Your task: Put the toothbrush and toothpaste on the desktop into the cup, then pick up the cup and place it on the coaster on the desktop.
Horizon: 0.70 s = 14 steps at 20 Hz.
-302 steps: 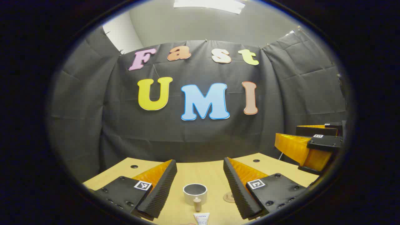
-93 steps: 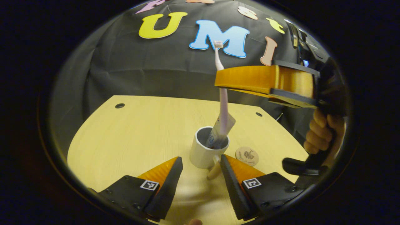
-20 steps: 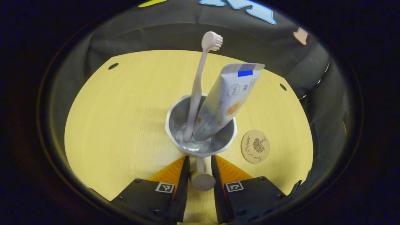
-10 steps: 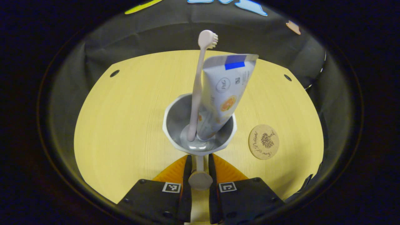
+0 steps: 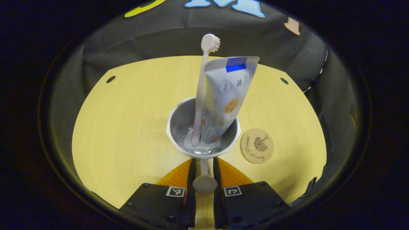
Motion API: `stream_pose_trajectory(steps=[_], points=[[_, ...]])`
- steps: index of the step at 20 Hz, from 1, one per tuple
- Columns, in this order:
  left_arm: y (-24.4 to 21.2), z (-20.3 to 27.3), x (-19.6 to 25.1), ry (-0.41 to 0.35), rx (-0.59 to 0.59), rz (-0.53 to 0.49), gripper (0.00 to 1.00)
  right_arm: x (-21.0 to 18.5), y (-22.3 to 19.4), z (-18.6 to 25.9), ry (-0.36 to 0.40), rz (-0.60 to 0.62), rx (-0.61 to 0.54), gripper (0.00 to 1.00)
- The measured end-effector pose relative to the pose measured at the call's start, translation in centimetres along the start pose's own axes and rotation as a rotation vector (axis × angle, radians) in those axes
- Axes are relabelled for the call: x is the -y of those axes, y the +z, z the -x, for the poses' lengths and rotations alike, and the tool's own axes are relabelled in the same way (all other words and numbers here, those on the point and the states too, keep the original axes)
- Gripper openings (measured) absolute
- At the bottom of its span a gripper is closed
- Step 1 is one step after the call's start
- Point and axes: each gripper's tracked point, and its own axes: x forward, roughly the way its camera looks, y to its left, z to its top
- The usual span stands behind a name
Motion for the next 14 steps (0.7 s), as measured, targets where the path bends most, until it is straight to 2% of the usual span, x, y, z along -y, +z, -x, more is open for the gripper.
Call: stream_pose_trajectory(steps=[7, 14], points=[[0.1, -0.1, 5.8, -0.078, -0.003, -0.064, 0.29, 1.2, -0.1, 1.4, -0.027, -0.004, 0.01, 0.91], [0.3, -0.9, 10.0, -0.107, -0.028, -0.116, 0.29, 3.9, -0.7, 3.2, -0.073, -0.02, 0.009, 0.91]])
